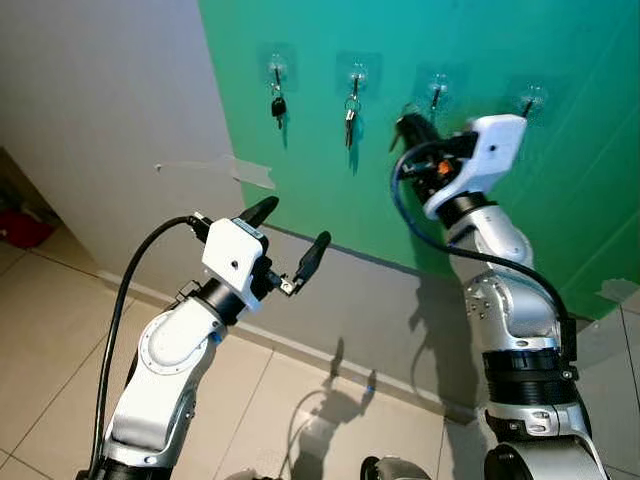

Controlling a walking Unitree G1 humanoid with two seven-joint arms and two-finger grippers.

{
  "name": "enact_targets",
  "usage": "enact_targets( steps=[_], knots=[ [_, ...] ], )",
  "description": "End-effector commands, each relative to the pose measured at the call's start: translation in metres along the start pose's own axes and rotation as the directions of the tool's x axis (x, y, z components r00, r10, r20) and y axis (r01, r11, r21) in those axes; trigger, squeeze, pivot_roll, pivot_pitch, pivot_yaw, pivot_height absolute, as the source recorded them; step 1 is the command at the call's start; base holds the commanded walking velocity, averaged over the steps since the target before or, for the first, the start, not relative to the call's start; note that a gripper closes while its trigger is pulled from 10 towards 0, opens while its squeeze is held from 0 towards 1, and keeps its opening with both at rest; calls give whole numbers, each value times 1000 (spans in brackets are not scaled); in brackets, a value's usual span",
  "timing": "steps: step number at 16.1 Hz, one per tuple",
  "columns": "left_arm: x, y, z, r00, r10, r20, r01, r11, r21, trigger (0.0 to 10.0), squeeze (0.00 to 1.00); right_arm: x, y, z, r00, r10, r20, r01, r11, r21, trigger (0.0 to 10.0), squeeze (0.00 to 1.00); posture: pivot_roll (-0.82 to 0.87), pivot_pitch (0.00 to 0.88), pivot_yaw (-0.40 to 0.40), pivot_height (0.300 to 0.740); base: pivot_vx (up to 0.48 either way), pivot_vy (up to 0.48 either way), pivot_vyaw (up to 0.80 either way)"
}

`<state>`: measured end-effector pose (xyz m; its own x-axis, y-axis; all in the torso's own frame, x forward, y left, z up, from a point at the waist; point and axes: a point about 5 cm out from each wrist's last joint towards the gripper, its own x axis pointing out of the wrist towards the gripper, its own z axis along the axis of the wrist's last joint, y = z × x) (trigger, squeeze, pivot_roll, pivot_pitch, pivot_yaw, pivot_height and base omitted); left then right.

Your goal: Hang keys on a hook

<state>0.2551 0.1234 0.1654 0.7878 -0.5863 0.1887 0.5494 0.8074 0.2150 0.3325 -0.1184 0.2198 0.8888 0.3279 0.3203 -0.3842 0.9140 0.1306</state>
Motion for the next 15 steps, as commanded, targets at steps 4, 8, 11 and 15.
enact_targets(
  steps=[4, 8, 11, 15],
  knots=[
    [-1, -4, 5, 999, -30, 15, 30, 1000, -5, 10000, 0, 1, -1, 13, 998, -9, 67, 7, 1000, 25, 10000, 0, -72, 70, 38, 740, 0, 0, 0],
    [0, -5, 5, 999, -40, 18, 40, 999, -10, 10000, 0, -3, -4, 15, 996, -17, 84, 14, 999, 41, 10000, 0, -73, 71, 37, 740, 0, 0, 0],
    [-1, -5, 5, 999, -45, 21, 45, 999, -11, 10000, 0, -11, 1, 16, 996, 10, 93, -15, 998, 55, 10000, 0, -75, 73, 40, 740, 0, 0, 0],
    [-1, -6, 5, 998, -52, 22, 52, 999, -16, 10000, 0, -18, 3, 16, 996, 23, 85, -29, 997, 72, 10000, 0, -78, 75, 43, 740, 0, 0, 0]
  ],
)
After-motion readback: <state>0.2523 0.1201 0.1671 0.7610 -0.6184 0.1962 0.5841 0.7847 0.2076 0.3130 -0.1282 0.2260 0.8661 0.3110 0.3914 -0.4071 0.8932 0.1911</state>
